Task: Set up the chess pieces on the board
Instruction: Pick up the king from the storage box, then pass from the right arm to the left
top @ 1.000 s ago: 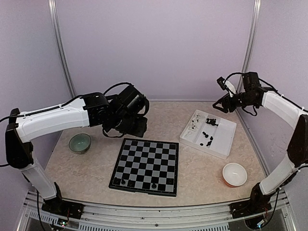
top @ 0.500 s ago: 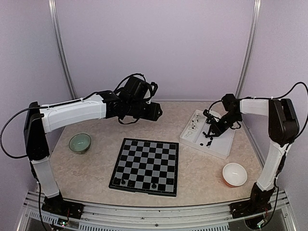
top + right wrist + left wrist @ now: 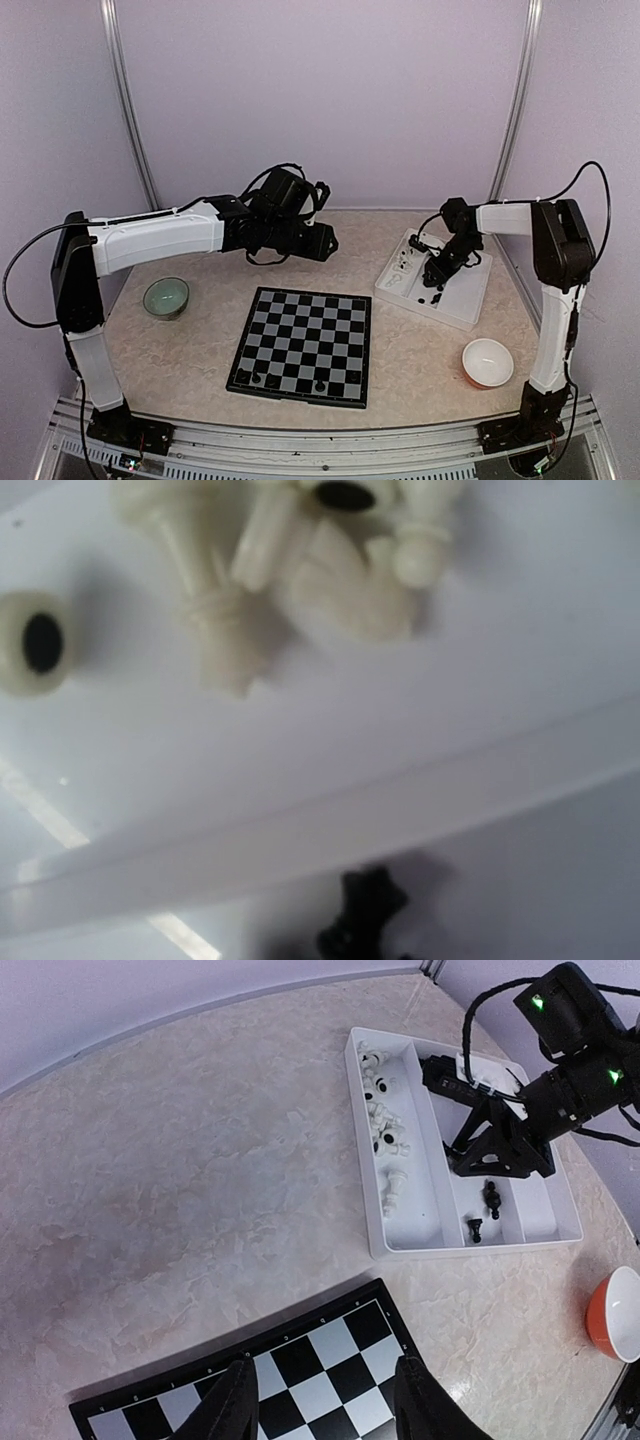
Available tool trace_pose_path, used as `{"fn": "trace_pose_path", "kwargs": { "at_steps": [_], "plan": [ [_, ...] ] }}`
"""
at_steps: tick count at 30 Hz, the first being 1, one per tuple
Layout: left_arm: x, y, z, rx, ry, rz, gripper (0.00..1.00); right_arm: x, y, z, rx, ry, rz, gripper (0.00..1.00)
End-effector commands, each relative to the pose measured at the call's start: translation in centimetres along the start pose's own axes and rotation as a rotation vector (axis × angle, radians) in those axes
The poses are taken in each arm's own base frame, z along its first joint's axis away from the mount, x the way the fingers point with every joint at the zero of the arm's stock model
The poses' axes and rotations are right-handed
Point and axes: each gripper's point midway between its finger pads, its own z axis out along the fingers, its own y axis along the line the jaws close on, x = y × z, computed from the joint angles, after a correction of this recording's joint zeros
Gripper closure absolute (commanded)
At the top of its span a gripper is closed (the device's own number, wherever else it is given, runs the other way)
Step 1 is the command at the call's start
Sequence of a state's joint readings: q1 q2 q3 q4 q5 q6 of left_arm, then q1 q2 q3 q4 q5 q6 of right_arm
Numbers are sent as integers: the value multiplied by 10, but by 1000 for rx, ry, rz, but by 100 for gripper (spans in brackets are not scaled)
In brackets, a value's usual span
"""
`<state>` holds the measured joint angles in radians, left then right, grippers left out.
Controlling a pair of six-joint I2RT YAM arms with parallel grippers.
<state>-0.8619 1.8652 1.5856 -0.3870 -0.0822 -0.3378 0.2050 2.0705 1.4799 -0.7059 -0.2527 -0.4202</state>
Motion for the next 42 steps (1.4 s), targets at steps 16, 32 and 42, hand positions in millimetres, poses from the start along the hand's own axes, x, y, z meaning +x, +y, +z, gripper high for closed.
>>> {"fn": "trace_pose_path", "kwargs": {
  "at_steps": [16, 32, 42],
  "plan": [
    [-25, -22, -7, 124, -41, -53, 55, -24, 33, -76, 13, -164, -84, 100],
    [-56, -94, -11, 594, -77, -253, 54, -62, 188, -159, -343, -465, -490, 99],
    [-27, -118, 12, 685, 32, -310, 61, -70, 219, -167, -402, -474, -557, 99]
  ]
}}
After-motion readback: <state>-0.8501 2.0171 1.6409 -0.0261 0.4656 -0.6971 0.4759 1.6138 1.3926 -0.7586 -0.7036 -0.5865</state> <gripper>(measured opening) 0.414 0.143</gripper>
